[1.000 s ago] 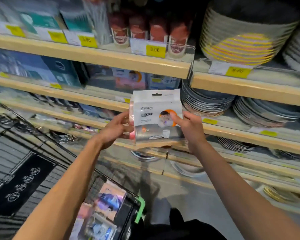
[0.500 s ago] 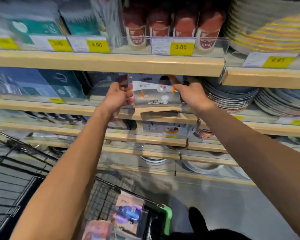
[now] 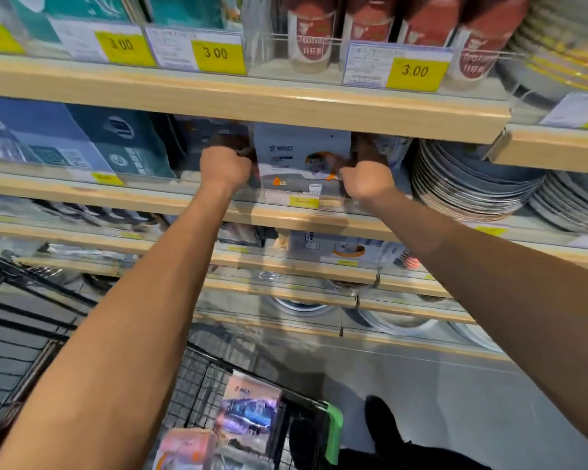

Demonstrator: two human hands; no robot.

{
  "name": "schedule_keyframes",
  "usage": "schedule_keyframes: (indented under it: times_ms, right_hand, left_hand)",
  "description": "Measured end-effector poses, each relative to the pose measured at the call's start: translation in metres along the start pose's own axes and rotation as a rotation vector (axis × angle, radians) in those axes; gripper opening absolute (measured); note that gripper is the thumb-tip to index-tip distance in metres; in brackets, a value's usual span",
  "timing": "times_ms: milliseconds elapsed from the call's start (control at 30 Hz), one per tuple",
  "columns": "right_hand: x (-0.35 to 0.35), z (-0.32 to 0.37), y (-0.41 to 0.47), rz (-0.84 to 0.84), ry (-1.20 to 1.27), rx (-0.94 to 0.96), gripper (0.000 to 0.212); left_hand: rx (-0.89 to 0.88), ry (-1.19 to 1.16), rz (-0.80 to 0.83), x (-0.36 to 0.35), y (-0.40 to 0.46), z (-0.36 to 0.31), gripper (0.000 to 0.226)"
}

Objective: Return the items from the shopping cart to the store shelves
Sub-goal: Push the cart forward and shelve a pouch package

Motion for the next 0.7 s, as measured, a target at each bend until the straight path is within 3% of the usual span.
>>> schedule_keyframes:
  times_ms: [100, 167, 233, 300, 500, 700]
  right_hand:
    - [-0.008, -0.015, -0.007, -0.057, -0.026, -0.029, 0.05]
    - [-0.001, -0.017, -0.023, -0.241, 0.035, -0.084, 0.049]
    - [0.004, -0.014, -0.047, -0.5, 0.151, 0.045, 0.041]
    - [0.001, -0.005, -0.074, -0.578, 0.298, 0.227, 0.032]
    - [-0.064, 0.027, -0.152, -0.166, 0.471, 0.423, 0.023]
    - [-0.152, 0.02, -0.237, 0.324, 0.375, 0.468, 0.024]
  left_hand:
    - [-0.103, -0.011, -0.059, 0.003, -0.007, 0.005, 0.029]
    - [-0.139, -0.117, -0.055, 0.007, -0.013, 0.015, 0.026]
    - [-0.171, -0.24, -0.06, 0.015, -0.022, 0.025, 0.019]
    - [-0.222, -0.33, -0.074, 0.026, -0.035, 0.04, 0.016]
    - [-0.138, -0.314, -0.096, 0.057, -0.101, 0.139, 0.016]
    - [0.274, -0.305, -0.166, 0.067, -0.196, 0.269, 0.018]
Point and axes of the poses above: each hand's wrist, its own y-axis towards the middle knuckle, its own x-axis out of the back of the hand, z = x × y, the point moved 2 cm from there along y, towards the middle knuckle, and after that the axes turned 6 degrees about -z, right-handed, at the moved point
